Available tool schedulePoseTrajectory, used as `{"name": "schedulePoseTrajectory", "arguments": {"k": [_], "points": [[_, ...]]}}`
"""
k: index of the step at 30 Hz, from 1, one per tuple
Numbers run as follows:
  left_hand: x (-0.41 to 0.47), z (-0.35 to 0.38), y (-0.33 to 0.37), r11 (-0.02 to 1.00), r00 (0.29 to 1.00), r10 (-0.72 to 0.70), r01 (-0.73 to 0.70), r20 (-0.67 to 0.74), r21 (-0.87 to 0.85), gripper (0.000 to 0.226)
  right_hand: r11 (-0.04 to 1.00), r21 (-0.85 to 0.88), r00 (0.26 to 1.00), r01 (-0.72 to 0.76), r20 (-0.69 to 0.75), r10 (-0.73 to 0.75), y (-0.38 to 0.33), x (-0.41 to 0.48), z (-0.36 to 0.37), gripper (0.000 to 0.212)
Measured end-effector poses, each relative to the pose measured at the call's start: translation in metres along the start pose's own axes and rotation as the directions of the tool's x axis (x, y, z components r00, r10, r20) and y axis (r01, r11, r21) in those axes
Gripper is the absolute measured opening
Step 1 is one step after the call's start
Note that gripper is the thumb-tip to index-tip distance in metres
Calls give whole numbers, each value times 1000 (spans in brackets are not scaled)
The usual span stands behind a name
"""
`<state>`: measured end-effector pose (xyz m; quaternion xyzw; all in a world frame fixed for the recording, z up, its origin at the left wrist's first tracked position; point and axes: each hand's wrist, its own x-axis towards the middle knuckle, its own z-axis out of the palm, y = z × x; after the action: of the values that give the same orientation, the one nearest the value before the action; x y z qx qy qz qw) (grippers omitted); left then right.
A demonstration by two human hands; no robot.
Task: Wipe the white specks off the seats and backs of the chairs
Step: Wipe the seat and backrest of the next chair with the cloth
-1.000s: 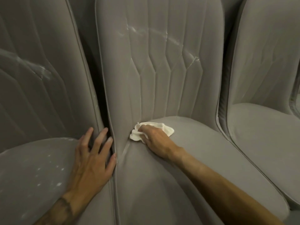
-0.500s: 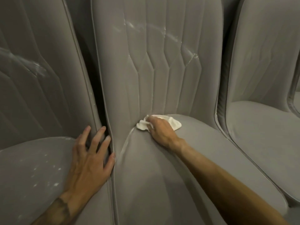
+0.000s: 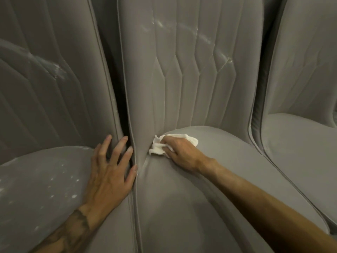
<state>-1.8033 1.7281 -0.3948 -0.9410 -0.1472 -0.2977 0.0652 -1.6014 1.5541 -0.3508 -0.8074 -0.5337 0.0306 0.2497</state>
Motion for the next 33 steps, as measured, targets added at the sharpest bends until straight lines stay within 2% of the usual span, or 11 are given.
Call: {"name": "schedulePoseTrajectory", "arguments": {"k": [3,5,8,12,13,17,24,26,29,31,33], "points": [[0,3,-1,1000,1000,8,-8,-15,-5,56,966,-37,954,-256,-169,247,27,8,-16,16],[1,5,-2,1000,1000,13,-13,-17,-4,56,946,-14,933,-323,-171,316,21,15,-10,15],[0,8,-4,1000,999,20,-20,-32,-3,55,991,25,989,-132,-69,133,-20,11,21,12],[-2,7,-3,1000,999,28,-28,-46,2,54,996,63,996,60,59,-63,-33,-22,13,15],[-1,6,-3,1000,999,25,-25,-42,5,54,998,39,997,51,50,-53,-27,-18,5,16],[0,2,1,1000,999,18,-18,-30,-3,55,983,27,982,-179,-56,181,-14,17,-2,20],[0,-2,1,1000,1000,6,-6,9,-6,52,990,102,991,100,78,-108,-54,-49,17,19],[0,-3,1,1000,1000,7,-7,17,-6,53,996,79,999,46,-27,-44,-49,-35,6,18],[1,-3,0,1000,1000,7,-7,25,2,52,983,46,977,-175,-111,180,-46,1,6,20],[2,-1,-1,1000,1000,12,-12,14,-3,51,983,11,980,-183,-74,184,-57,0,21,15],[1,1,-2,1000,1000,12,-12,4,-16,49,997,18,996,-80,-33,81,-70,-25,33,13]]}}
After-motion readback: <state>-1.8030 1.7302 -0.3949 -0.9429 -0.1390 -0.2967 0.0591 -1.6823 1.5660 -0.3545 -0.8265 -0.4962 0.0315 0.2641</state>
